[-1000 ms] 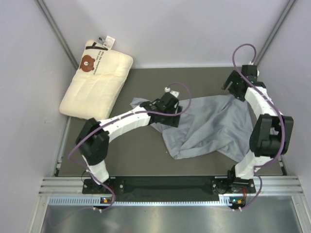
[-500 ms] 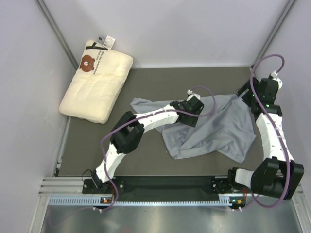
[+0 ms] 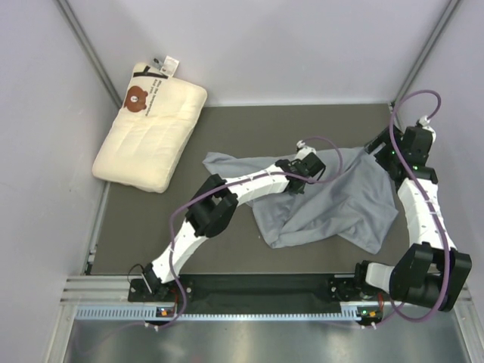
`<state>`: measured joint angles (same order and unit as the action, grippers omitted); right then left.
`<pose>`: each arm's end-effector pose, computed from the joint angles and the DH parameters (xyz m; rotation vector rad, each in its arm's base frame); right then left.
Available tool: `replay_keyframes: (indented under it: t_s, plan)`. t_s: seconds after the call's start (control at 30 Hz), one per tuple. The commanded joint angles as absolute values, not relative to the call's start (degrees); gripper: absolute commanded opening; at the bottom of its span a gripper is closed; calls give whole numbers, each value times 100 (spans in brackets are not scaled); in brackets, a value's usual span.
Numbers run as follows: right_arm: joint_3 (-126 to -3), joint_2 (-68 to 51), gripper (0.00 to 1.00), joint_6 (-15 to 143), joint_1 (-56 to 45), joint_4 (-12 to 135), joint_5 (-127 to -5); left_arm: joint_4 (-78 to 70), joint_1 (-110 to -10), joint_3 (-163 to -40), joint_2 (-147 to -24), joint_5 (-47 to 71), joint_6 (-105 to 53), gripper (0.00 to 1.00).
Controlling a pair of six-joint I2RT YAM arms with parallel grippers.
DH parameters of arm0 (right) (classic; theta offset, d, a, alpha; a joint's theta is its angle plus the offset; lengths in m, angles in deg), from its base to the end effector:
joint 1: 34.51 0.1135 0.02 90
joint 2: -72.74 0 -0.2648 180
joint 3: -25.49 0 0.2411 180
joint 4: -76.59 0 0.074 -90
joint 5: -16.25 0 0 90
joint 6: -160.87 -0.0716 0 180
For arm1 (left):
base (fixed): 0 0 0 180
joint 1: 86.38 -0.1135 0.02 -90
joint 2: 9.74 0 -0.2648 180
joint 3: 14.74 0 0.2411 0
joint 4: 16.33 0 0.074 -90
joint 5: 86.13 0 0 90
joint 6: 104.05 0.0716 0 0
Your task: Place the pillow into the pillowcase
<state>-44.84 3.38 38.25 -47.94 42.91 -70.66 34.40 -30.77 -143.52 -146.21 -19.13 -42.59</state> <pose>0.2831 -0.0636 0.2868 0.8122 1.9922 0.2531 0.3192 -0.4168 0.1444 0.4400 2.4352 -0.0951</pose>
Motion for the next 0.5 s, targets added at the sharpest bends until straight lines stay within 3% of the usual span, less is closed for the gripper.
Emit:
replay_keyframes:
  t_s: [0.0, 0.17, 0.33, 0.47]
  plan:
    - [-4500, 524, 82, 3826, -4866, 4618, -6927, 3694, -3066, -14080, -14135, -2476, -4384, 0]
    - [-4333, 410, 82, 3914, -4866, 4812, -6306, 3781, -3084, -13165, -12702, -3153, -4472, 0]
    - [-4333, 50, 82, 4045, -4734, 4874, -5715, 3984, -3224, -11084, -10680, -3786, -4981, 0]
    - [-4569, -484, 83, 4283, -4138, 4619, -6091, 4411, -3224, -9483, -9291, -4042, -5701, 0]
